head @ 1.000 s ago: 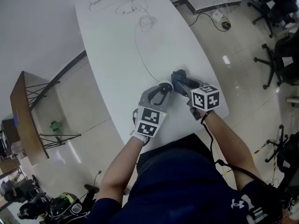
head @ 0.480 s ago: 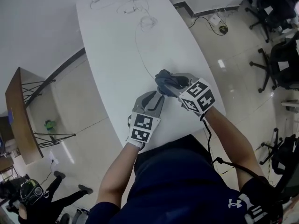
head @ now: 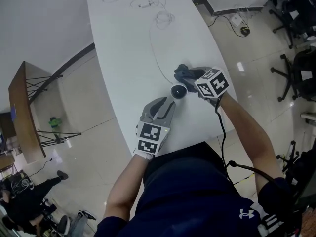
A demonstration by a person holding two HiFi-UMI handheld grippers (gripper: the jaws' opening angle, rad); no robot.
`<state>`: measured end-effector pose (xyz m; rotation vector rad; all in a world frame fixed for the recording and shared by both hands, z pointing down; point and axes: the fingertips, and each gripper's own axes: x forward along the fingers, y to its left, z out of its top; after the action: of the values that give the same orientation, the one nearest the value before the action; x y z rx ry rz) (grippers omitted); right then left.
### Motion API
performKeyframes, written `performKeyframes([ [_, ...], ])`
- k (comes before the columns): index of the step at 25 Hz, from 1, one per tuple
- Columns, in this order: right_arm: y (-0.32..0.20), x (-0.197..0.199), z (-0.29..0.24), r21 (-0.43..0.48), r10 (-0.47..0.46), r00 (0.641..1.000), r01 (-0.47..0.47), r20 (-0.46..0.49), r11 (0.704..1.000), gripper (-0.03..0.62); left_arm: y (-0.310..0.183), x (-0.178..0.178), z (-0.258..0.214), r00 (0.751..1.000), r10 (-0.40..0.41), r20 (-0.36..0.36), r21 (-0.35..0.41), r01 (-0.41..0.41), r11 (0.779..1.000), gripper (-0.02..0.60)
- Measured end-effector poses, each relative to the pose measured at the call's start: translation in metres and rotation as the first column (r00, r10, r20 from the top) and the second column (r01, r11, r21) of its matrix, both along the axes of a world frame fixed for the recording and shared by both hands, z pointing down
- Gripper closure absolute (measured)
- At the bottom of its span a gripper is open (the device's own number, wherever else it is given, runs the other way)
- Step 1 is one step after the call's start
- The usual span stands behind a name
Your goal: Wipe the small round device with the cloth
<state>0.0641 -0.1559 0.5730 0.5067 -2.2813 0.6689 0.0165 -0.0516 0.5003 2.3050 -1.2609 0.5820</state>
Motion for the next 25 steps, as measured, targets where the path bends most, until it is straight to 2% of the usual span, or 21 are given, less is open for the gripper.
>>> performKeyframes([
  [2,0.005,0.003,0.023,0.005,-0.030,0.998,0.030,-0.052,1.000,0.488,0.002,0.000,0.000,1.000,-0.012,-0.001,-0.004,0.012,1.000,0.463],
  [5,0.006,0.006,0.040,0.001,0.001,0.998,-0.001,-0.060,1.000,0.488,0.005,0.000,0.000,1.000,-0.020,0.001,-0.006,0.020,1.000,0.463],
  [9,0.002,0.013,0.031,-0.009,0.110,0.994,-0.110,-0.006,0.994,0.487,0.009,-0.002,0.003,1.000,-0.026,-0.008,-0.016,0.026,1.000,0.463],
  [11,-0.002,0.023,0.005,0.017,0.195,0.980,-0.196,0.048,0.980,0.487,0.009,-0.003,0.002,1.000,-0.022,-0.015,-0.014,0.022,1.000,0.463],
  [13,-0.001,0.030,-0.034,0.081,0.246,0.962,-0.256,0.119,0.963,0.487,0.006,-0.004,-0.001,1.000,-0.013,-0.023,-0.006,0.013,1.000,0.463],
  [14,0.004,0.031,-0.055,0.135,0.236,0.961,-0.255,0.141,0.957,0.487,0.005,-0.005,-0.002,1.000,-0.008,-0.027,-0.003,0.008,1.000,0.463],
  [16,0.021,0.023,-0.087,0.285,0.160,0.979,-0.191,0.129,0.939,0.487,0.003,-0.010,-0.004,0.999,-0.004,-0.034,0.004,0.004,1.000,0.463],
  [19,0.042,0.000,-0.103,0.474,0.047,0.999,-0.047,0.013,0.879,0.487,0.002,-0.014,-0.009,0.998,-0.008,-0.061,0.001,0.008,1.000,0.463],
  [20,0.047,-0.006,-0.101,0.500,0.029,0.999,-0.012,-0.027,0.866,0.487,0.004,-0.014,-0.011,0.997,-0.006,-0.073,-0.004,0.006,1.000,0.463],
  [22,0.053,-0.010,-0.089,0.503,0.029,0.996,0.016,-0.081,0.864,0.487,0.008,-0.016,-0.011,0.997,0.002,-0.071,0.000,-0.002,1.000,0.463],
  [25,0.059,-0.006,-0.075,0.459,0.093,0.994,-0.060,-0.051,0.886,0.488,0.015,-0.018,-0.013,0.997,0.018,-0.079,-0.012,-0.019,1.000,0.463],
])
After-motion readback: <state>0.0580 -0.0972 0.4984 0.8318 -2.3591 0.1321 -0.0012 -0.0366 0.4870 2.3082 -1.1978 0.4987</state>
